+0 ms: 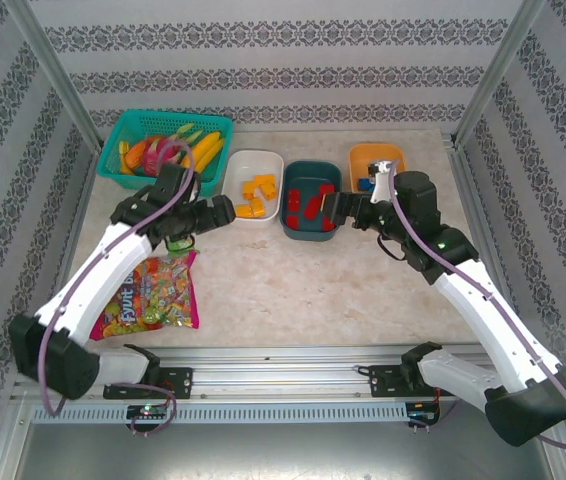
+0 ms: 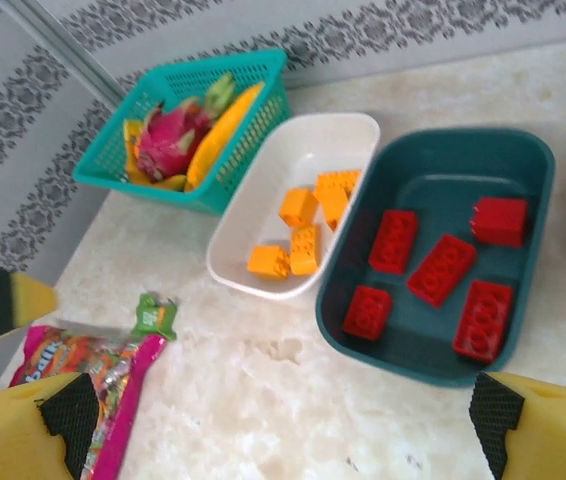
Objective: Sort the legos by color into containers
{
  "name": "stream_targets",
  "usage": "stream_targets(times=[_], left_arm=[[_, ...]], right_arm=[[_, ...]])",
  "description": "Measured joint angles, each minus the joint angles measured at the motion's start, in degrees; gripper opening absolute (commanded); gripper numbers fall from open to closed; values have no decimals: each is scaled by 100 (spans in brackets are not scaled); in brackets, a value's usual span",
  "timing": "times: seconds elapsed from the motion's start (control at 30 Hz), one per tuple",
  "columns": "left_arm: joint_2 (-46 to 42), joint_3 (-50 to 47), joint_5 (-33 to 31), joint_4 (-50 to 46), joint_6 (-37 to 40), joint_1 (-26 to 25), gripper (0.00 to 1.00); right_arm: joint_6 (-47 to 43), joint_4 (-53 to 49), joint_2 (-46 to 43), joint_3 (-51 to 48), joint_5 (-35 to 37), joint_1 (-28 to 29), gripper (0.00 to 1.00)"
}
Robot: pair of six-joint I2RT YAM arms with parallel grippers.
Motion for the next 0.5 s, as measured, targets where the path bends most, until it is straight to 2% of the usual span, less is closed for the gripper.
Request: stream_targets(times=[0.13, 0.2, 0.27, 0.37, 0.5], left_arm=[[-568, -138, -37, -4, 9, 0, 100], [-704, -72, -361, -114, 4, 0, 100], [-756, 48, -990, -343, -68, 0, 100], [-986, -79, -2323, -470, -157, 0, 100], [-1980, -1497, -3783, 302, 164, 17, 100]], right_arm=[[26, -413, 2, 0, 72, -157, 98], [50, -505, 2, 0, 254, -157, 98], [122, -581, 2, 2, 579, -160, 98], [221, -852, 74, 57, 1353, -315, 98], [31, -560, 68, -293, 2118, -903, 98]])
